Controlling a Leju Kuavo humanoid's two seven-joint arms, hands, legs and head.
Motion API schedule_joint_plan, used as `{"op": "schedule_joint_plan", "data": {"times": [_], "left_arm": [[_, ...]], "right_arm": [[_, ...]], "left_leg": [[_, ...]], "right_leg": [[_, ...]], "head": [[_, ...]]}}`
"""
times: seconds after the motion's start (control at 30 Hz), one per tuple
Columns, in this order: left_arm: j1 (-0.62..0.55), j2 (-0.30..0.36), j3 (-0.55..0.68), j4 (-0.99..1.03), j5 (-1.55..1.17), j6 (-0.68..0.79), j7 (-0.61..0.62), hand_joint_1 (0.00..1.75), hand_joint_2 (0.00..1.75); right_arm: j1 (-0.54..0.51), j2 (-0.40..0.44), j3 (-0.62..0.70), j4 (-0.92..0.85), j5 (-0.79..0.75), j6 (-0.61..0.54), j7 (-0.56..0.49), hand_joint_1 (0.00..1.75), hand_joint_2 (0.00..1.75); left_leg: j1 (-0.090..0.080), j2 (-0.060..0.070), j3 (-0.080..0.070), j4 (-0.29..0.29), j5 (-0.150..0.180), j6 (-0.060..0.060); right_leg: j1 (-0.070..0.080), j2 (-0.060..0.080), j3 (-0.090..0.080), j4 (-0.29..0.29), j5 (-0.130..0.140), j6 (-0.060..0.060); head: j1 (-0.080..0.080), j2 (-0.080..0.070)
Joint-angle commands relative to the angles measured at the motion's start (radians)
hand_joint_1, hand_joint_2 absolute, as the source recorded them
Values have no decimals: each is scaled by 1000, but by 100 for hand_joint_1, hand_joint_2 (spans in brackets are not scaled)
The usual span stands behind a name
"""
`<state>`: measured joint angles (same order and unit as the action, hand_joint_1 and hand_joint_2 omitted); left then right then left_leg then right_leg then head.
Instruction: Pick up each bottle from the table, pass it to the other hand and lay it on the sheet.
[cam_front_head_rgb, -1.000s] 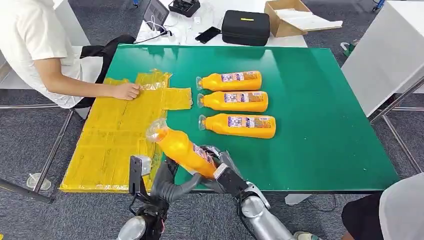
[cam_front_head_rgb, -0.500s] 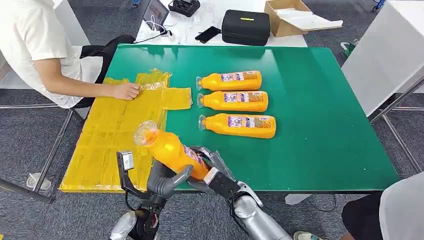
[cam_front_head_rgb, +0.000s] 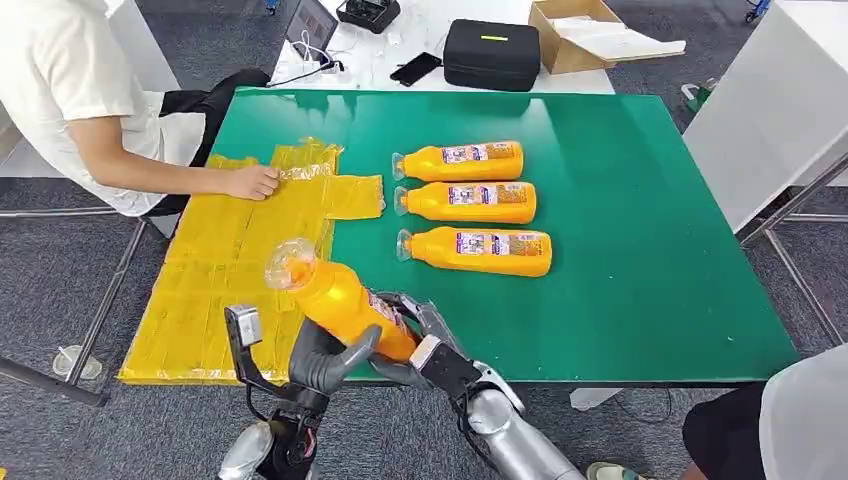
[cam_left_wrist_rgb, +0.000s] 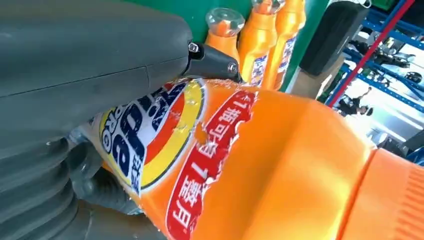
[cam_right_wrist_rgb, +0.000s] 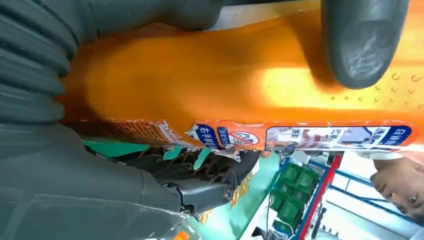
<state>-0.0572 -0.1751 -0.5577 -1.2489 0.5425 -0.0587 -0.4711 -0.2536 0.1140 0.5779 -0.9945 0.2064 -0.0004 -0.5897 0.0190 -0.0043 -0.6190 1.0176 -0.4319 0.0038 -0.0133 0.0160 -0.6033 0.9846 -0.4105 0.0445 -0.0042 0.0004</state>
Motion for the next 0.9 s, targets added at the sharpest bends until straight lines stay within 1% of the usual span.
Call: {"op": "schedule_joint_plan", "data": {"times": [0.03,0.1,0.17,0.2,0.23,0.27,0.3,0.37,0.4,0.43,0.47,0.5,0.53,0.57,0.6,0.63,0.67,0.7,0.77,0.87,0.9], "left_arm": [[-39,7,-40,-4,-23,-19,-17,175,175],[-39,7,-40,-4,-23,-19,-17,175,175],[-39,4,-34,-7,-24,-11,-23,175,175],[-36,2,-27,-18,-33,4,-33,175,175],[-33,2,-23,-25,-43,20,-41,175,175],[-30,3,-19,-32,-58,46,-43,175,175],[-17,3,4,-56,-119,166,-48,175,175],[-9,4,31,-68,-119,218,-42,175,175],[-3,5,54,-76,-101,237,-35,175,175],[-1,5,63,-78,-104,257,-39,175,175],[-3,5,74,-77,-114,283,-42,175,175],[-12,11,78,-62,-196,384,-72,175,175],[-14,14,81,-59,-195,382,-72,175,175],[-16,16,84,-54,-193,381,-70,175,175],[-14,10,105,-45,-217,420,-92,175,175],[-12,13,107,-46,-216,418,-91,175,175],[-14,10,117,-51,-253,460,-117,175,175],[-17,6,125,-54,-259,471,-118,175,175],[-18,7,126,-55,-260,472,-116,175,175],[-18,7,126,-55,-260,472,-116,175,175],[-20,3,133,-56,-267,481,-114,175,175]], "right_arm": [[2,20,26,39,-25,30,11,0,175],[2,20,26,39,-25,30,11,0,175],[4,20,24,38,-24,23,16,0,175],[10,21,23,35,-7,-15,21,0,0],[17,24,18,29,2,-39,15,0,0],[28,30,6,13,20,-92,-11,0,0],[83,62,-24,-86,85,-354,-108,0,0],[134,58,-7,-213,21,-381,-108,0,0],[154,54,1,-266,36,-438,-108,0,0],[160,50,7,-285,43,-464,-108,0,0],[167,49,5,-302,34,-478,-108,0,0],[175,52,-7,-317,0,-503,-108,0,0],[175,50,-7,-317,-2,-503,-108,0,0],[173,47,-7,-318,-5,-503,-108,0,0],[172,50,-17,-299,-15,-529,-107,0,0],[172,49,-18,-297,-15,-529,-107,0,0],[177,60,-33,-324,-80,-495,-108,0,0],[179,60,-35,-335,-85,-499,-108,0,0],[178,61,-34,-337,-85,-498,-106,0,0],[178,61,-34,-337,-85,-498,-106,0,0],[176,57,-29,-349,-52,-538,-108,0,0]], "left_leg": [[0,-1,3,0,-1,1],[0,-1,1,0,0,0],[0,-1,2,0,-1,1],[0,-1,4,0,-1,1],[0,-1,2,0,-1,1],[0,-1,3,0,-1,1],[0,-1,2,0,0,1],[0,-1,2,0,-1,1],[0,-1,2,1,-2,0],[0,-1,1,1,-1,0],[0,-1,2,1,-2,1],[0,0,2,0,-1,0],[0,0,0,0,-1,0],[0,1,5,0,-3,1],[0,-1,1,0,0,1],[0,-1,2,0,0,1],[0,0,2,-1,0,1],[0,0,3,-1,-1,1],[0,-1,-1,0,0,0],[0,0,2,0,-1,1],[0,-1,1,0,0,1]], "right_leg": [[1,-3,3,0,-1,-2],[0,-2,1,0,0,-1],[0,-2,3,0,-1,-2],[0,-3,4,0,-2,-2],[1,-2,3,0,-1,-1],[1,-3,4,0,-2,-2],[0,-3,2,0,-1,-1],[0,-3,2,1,-2,-2],[1,-3,3,2,-3,-2],[1,-2,1,1,-2,-2],[1,-3,3,2,-3,-2],[1,-1,2,1,-1,-2],[1,-1,0,0,0,-1],[1,-2,5,1,-2,-3],[1,-2,1,0,-1,-2],[1,-3,2,0,-1,-2],[1,-2,2,0,-1,-2],[0,-2,3,0,-1,-2],[0,-2,0,0,0,-1],[1,-2,2,0,-1,-2],[0,-2,1,0,-1,-2]], "head": [[0,0],[0,0],[0,0],[0,0],[0,0],[0,0],[0,0],[0,0],[0,0],[0,0],[0,0],[0,0],[0,0],[0,0],[0,0],[0,0],[0,0],[0,0],[0,0],[0,0],[0,0]]}}
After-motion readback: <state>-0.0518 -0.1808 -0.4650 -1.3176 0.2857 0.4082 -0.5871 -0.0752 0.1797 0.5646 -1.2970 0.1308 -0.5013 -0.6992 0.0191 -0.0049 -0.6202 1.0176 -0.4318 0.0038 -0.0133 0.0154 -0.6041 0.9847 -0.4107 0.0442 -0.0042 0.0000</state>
